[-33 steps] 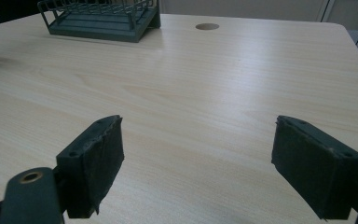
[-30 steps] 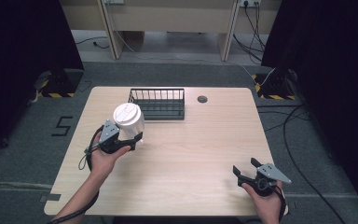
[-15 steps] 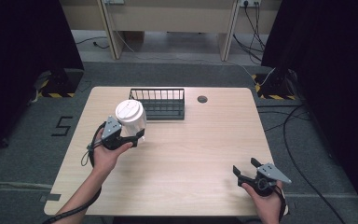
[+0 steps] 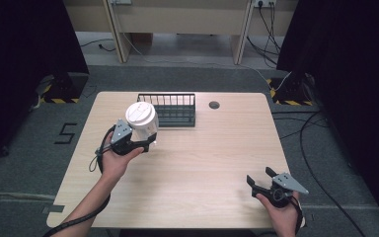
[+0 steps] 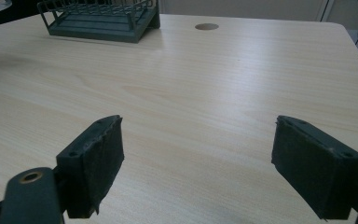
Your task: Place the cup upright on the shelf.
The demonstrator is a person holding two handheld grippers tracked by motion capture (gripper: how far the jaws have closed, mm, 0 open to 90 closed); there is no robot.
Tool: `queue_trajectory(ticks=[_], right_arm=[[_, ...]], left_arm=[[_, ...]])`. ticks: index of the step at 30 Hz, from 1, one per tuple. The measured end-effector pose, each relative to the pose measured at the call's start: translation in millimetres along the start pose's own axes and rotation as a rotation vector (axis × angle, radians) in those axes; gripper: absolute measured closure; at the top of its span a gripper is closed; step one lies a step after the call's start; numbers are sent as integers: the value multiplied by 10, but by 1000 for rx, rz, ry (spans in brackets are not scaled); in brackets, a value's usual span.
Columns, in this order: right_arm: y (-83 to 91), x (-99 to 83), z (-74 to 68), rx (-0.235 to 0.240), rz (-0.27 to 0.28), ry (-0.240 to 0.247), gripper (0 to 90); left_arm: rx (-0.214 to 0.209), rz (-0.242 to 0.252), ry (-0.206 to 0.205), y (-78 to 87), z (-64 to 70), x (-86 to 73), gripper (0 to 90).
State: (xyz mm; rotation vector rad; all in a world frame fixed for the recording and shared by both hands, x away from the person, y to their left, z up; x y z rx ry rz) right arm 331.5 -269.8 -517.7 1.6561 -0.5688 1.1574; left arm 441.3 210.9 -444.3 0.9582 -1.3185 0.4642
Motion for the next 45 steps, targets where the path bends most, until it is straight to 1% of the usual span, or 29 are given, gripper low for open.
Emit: queue_trajectory(ticks=[8, 10, 11, 16, 26, 28, 30, 34, 45], right_arm=[[-1, 0, -1, -2, 0, 1, 173], [-1, 0, -1, -1, 0, 1, 173], [-1, 0, -1, -1, 0, 0, 173], [0, 1, -1, -1, -1, 0, 173], [1, 0, 3, 0, 1, 0, 173], [0, 0, 3, 0, 1, -1, 173], [0, 0, 1, 1, 0, -1, 173], [0, 0, 1, 1, 1, -1, 173], [1, 0, 4, 1, 1, -1, 173]], left_arm=[[0, 1, -4, -33, -2, 47, 180], [8, 6, -11, -51, -12, 71, 180], [0, 3, -6, -57, -7, 77, 180], [-1, 3, -11, -92, -3, 114, 180], [3, 9, -11, -167, -24, 210, 180], [9, 11, -17, -179, -30, 227, 180], [1, 9, -12, -196, -28, 236, 180], [1, 8, -9, -228, -30, 251, 180], [6, 10, -16, -293, -51, 338, 180]])
Point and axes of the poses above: each handheld gripper's, and its own axes: y roughly backward along the jaws, x roughly out of its top, z roughly to its right, the point moved 1 cm from there along -y, roughly forward along the jaws, and after that the axes turned 6 degrees about -z, right-handed, at the moved point
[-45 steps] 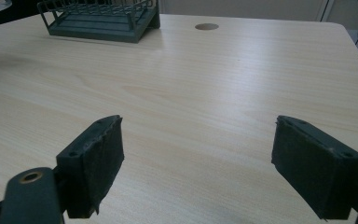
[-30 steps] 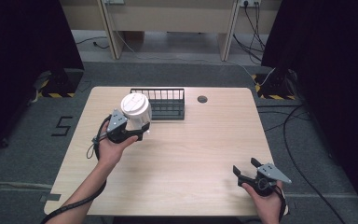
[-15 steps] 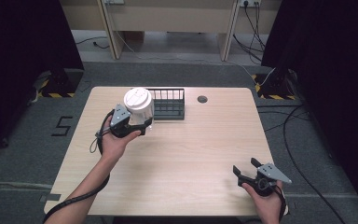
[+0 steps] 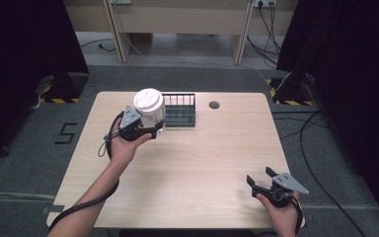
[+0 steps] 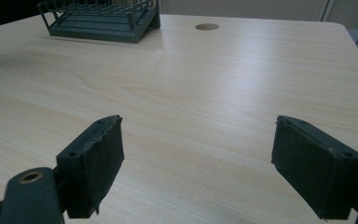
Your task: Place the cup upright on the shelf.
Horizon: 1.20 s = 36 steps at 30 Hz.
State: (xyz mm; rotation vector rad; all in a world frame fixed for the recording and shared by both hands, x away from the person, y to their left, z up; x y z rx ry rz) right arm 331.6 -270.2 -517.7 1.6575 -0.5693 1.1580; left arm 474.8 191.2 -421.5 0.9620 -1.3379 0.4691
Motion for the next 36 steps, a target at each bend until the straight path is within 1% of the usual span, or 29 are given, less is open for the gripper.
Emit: queue_trajectory(ticks=[7, 16, 17, 29, 31, 35, 36], right_arm=[[-1, 0, -1, 0, -1, 0, 173], [0, 0, -1, 3, -2, -9, 173], [-1, 1, 1, 2, -1, -2, 173], [1, 0, 3, 2, 1, 0, 173], [1, 0, 3, 2, 1, 2, 173], [2, 0, 6, 0, 2, 5, 173], [1, -1, 4, 3, 1, -1, 173]], left_arm=[[3, 2, 2, -48, -20, 48, 180], [17, 11, 6, -109, -77, 156, 180], [20, 12, 5, -123, -87, 175, 180], [25, 9, 7, -214, -118, 258, 180], [33, 11, 7, -238, -132, 285, 180], [36, 12, 4, -269, -152, 332, 180], [39, 12, 2, -276, -157, 344, 180]])
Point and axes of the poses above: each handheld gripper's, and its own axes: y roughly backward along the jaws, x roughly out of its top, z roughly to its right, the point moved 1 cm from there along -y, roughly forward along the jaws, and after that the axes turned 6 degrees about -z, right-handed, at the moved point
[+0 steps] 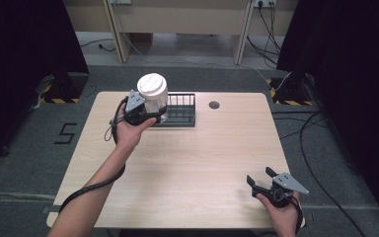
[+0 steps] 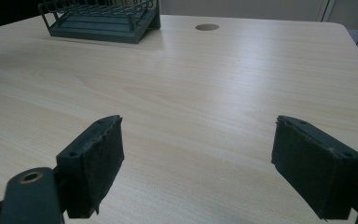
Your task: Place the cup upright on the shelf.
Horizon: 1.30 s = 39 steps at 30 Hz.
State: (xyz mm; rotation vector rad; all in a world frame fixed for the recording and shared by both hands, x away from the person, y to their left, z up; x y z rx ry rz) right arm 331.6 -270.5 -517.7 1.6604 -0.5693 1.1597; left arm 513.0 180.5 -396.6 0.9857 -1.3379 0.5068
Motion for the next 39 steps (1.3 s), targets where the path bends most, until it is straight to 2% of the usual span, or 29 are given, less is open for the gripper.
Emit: queue_trajectory(ticks=[23, 32, 39], right_arm=[[4, -1, 3, -3, 7, 2, 172], [3, -2, -2, 3, 6, -2, 172], [4, -2, 4, -2, 9, 9, 172]], left_arm=[[30, 0, 15, -271, -97, 209, 179], [49, -21, 17, -424, -143, 247, 179], [68, -38, 35, -559, -184, 263, 179]])
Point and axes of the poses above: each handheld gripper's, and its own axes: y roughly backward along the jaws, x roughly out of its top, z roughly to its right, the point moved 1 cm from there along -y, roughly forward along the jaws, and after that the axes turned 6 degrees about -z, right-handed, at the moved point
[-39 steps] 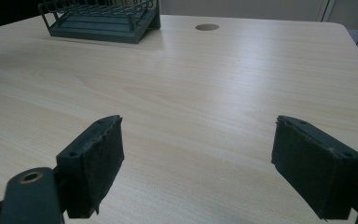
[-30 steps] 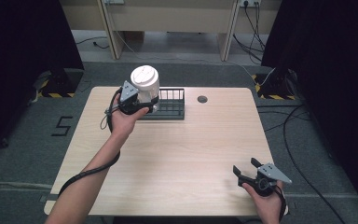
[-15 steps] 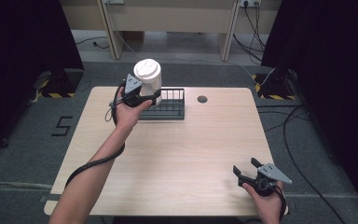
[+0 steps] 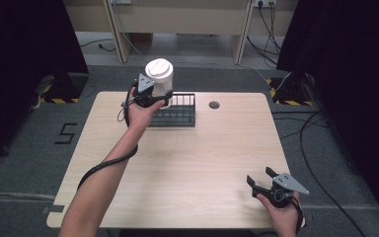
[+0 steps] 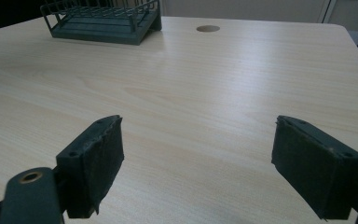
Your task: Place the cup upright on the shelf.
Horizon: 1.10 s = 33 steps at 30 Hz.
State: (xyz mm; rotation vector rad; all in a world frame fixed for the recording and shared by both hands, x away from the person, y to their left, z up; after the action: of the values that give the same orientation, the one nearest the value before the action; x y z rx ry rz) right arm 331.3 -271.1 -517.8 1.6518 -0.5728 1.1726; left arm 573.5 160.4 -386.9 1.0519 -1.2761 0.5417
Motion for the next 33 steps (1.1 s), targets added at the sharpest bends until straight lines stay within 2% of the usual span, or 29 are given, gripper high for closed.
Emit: queue_trajectory(ticks=[10, 13, 25, 33], right_arm=[[1, -1, -5, 6, -2, -5, 172], [-1, -1, -4, 9, -3, -6, 172], [4, -1, 1, 8, 1, -4, 172], [6, -2, -5, 12, 0, -10, 172]], left_arm=[[16, -24, 3, -137, -25, 7, 179], [18, -32, -8, -191, -11, 5, 179], [22, -51, 4, -324, 26, -33, 178], [28, -78, 20, -403, 25, -136, 178]])
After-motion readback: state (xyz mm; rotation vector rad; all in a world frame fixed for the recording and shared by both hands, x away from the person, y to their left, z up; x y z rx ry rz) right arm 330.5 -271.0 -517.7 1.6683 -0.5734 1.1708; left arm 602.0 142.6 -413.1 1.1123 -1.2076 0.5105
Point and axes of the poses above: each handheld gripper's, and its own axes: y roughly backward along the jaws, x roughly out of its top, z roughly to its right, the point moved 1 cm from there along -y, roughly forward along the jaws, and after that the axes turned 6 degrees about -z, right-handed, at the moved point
